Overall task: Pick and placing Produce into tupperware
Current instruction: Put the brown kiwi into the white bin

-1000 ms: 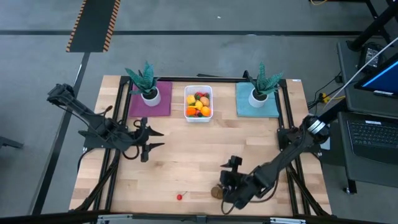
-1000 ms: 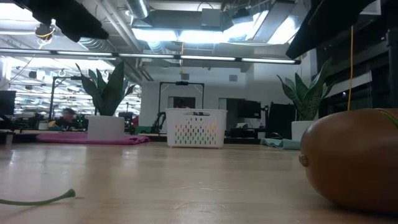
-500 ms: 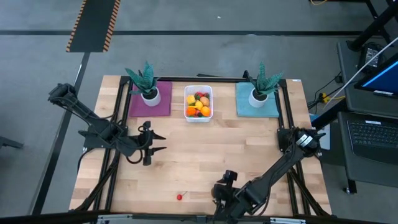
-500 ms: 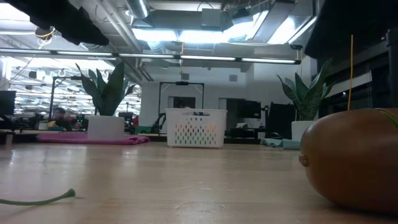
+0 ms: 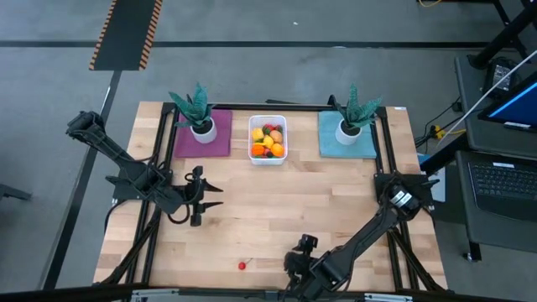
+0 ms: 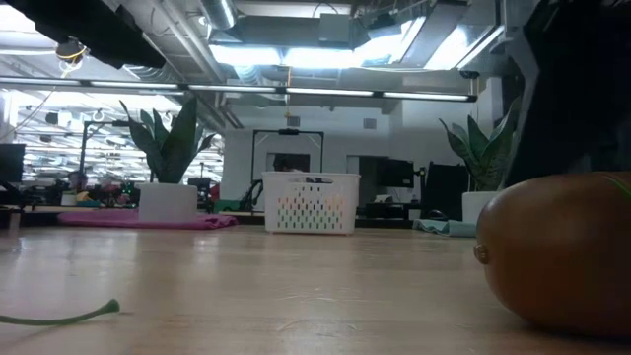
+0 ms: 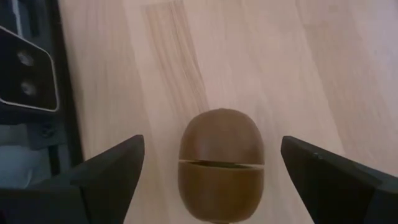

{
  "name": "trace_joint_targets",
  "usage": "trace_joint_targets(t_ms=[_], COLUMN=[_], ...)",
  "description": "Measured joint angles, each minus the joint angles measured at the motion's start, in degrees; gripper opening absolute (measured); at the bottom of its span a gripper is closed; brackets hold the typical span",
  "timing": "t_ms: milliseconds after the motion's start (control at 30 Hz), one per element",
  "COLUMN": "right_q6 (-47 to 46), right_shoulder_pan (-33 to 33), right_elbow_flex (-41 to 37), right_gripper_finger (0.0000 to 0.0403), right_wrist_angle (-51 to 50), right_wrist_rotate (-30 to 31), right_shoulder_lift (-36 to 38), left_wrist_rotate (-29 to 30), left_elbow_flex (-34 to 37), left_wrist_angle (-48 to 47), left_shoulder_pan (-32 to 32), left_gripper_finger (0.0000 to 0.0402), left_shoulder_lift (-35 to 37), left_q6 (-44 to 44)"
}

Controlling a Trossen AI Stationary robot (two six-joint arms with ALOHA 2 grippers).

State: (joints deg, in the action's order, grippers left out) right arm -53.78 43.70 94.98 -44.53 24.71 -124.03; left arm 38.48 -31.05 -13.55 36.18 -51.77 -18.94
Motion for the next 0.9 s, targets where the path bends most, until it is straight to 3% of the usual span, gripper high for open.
trace_joint_targets(t_ms=[300, 667, 900], right_q6=[-0.17, -0.19, -0.22], right_shoulder_pan=[-0.07, -1.47, -2.87], right_elbow_flex=[-0.04, -5.63, -9.02], right_gripper_finger=[0.0378, 0.0378, 0.0378], right_wrist_angle=[0.15, 6.38, 7.98], right_wrist_rotate=[-1.42, -1.59, -4.82], right_shoulder_lift=[-0.08, -0.04, 0.12], left_wrist_rotate=[0.0, 0.0, 0.0], left_elbow_flex=[0.0, 0.0, -0.02], left_wrist_angle=[-0.08, -0.36, -0.57], left_shoulder_pan=[-0.02, -0.02, -0.04], left_gripper_finger=[0.0157, 0.0157, 0.0161], left_shoulder_lift=[0.0, 0.0, 0.0], left_q6=[0.0, 0.02, 0.02])
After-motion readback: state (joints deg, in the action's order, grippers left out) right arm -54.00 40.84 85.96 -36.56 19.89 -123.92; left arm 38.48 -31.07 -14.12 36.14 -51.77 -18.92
